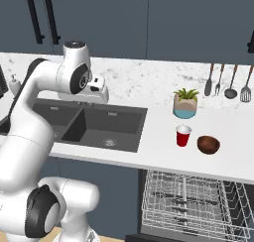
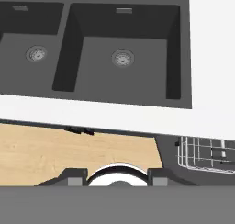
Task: Pick up the cup and bowl from the counter, place them in the dishwasher, and close the dishwasher door.
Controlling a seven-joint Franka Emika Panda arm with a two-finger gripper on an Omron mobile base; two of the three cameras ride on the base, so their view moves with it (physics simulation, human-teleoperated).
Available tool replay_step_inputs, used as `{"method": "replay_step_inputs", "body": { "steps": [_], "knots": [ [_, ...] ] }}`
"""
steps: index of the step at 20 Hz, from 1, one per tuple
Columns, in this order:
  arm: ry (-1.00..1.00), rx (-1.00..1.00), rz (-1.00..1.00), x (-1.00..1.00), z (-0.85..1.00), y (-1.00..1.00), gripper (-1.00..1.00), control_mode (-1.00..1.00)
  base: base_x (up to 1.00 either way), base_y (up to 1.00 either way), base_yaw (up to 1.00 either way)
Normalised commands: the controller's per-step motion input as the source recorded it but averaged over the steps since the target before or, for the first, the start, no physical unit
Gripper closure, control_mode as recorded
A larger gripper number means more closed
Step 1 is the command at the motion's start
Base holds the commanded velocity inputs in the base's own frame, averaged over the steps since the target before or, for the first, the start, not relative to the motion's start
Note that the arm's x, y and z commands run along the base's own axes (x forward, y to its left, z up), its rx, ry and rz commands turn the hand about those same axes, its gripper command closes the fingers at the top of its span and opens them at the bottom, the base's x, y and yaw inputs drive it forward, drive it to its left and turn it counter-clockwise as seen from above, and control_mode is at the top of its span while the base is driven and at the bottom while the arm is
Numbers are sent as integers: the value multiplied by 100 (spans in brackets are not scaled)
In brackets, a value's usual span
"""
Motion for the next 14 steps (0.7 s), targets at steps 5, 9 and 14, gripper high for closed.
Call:
{"method": "replay_step_inputs", "body": {
  "steps": [5, 9, 14],
  "knots": [
    [0, -12, 0, -4, -6, -9, -100, -100, 0, 0, 0],
    [-7, -19, 6, -2, -1, -86, -100, -100, 0, 0, 0],
    [-3, -9, 2, 0, 0, -100, -100, -100, 0, 0, 0]
  ]
}}
